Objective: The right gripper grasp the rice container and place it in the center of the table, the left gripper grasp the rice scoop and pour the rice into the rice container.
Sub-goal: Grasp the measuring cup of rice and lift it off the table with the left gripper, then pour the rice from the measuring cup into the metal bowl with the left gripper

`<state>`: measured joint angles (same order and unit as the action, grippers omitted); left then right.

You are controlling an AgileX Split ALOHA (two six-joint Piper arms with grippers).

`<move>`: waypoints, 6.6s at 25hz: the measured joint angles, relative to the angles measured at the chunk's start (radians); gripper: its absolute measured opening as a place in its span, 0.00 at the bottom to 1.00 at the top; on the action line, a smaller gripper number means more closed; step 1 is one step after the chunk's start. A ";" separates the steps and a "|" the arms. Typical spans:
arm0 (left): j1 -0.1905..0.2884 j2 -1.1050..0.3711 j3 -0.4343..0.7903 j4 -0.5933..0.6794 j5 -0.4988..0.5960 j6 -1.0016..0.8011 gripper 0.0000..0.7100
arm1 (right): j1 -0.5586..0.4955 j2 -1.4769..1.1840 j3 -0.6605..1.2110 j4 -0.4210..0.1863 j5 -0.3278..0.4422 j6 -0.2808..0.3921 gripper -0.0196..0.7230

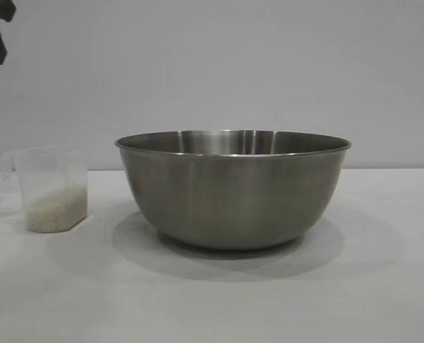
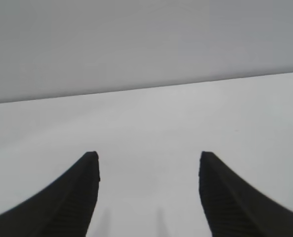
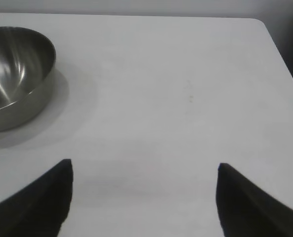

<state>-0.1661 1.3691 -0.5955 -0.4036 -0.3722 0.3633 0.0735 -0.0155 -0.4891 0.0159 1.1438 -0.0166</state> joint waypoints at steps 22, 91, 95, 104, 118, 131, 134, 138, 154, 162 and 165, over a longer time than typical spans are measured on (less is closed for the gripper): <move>-0.253 -0.093 0.601 0.115 -0.659 -0.308 0.60 | 0.000 0.000 0.000 0.000 0.000 0.000 0.75; -0.253 0.607 0.223 0.003 -0.772 -0.241 0.32 | 0.000 0.000 0.000 0.000 0.000 0.000 0.75; -0.253 0.615 0.200 0.003 -0.772 -0.224 0.32 | 0.000 0.000 0.000 0.000 0.000 0.000 0.75; -0.253 0.657 0.180 0.001 -0.772 -0.222 0.32 | 0.000 0.000 0.000 0.000 0.000 0.000 0.75; -0.253 0.696 0.094 0.032 -0.772 -0.168 0.32 | 0.000 0.000 0.000 0.000 0.000 0.000 0.75; -0.253 0.696 0.086 0.079 -0.772 -0.137 0.00 | 0.000 0.000 0.000 0.000 0.000 0.000 0.75; -0.253 0.696 0.086 0.090 -0.772 -0.104 0.00 | 0.000 0.000 0.000 0.000 0.000 0.000 0.75; -0.253 0.693 0.086 0.101 -0.772 -0.092 0.00 | 0.000 0.000 0.000 0.000 0.000 0.000 0.75; -0.253 0.435 0.040 0.233 -0.760 0.272 0.00 | 0.000 0.000 0.000 0.000 0.000 0.000 0.75; -0.253 0.425 -0.075 0.460 -0.758 0.390 0.00 | 0.000 0.000 0.000 0.000 0.000 0.000 0.75; -0.253 0.425 -0.118 0.526 -0.758 0.410 0.00 | 0.000 0.000 0.000 0.000 0.000 0.000 0.75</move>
<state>-0.4195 1.7937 -0.7136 0.1224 -1.1301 0.7733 0.0735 -0.0155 -0.4891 0.0159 1.1438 -0.0166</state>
